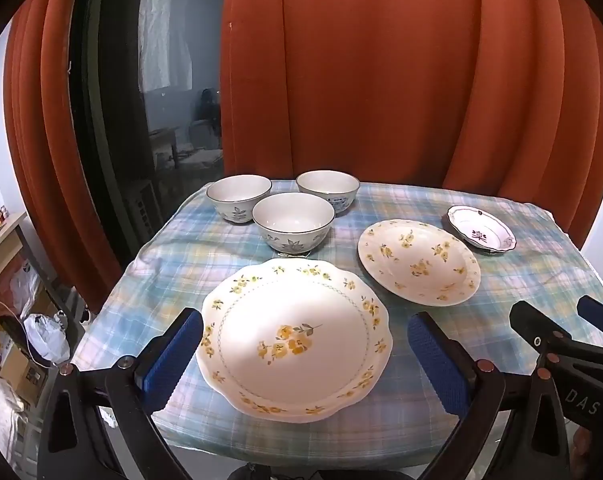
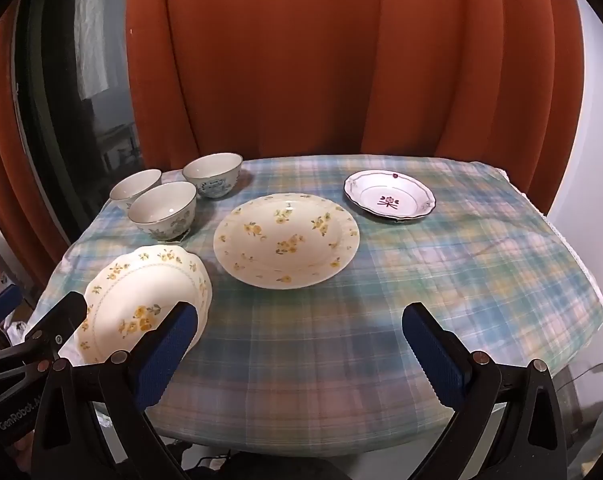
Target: Organize plates and bowls
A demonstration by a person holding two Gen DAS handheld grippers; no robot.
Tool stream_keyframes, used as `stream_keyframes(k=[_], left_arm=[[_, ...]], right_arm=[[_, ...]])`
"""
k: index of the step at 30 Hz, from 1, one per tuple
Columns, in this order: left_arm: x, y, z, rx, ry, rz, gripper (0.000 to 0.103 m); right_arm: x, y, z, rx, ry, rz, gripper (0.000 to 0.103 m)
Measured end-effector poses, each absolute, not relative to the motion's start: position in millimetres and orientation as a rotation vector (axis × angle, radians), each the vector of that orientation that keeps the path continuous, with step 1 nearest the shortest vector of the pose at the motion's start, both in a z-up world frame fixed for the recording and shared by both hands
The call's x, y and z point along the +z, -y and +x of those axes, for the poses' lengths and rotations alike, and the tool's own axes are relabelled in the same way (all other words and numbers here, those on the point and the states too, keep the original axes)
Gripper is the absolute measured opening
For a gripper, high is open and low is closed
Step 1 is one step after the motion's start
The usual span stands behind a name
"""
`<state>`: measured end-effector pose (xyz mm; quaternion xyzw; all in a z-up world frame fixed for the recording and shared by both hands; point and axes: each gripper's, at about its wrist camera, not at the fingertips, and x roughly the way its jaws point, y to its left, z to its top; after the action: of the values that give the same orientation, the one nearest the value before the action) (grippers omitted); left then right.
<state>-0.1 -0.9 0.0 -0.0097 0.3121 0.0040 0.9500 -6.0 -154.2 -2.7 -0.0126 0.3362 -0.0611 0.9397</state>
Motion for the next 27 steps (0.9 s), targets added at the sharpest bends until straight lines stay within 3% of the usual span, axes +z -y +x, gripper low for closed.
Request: stream_keyframes(k=[27], left_arm=[[-4,2,-4,0.010,-0.616,-0.018,0.103]], right_arm=[[-5,165,-6,-0.117,-0.694,-0.010,0.103]])
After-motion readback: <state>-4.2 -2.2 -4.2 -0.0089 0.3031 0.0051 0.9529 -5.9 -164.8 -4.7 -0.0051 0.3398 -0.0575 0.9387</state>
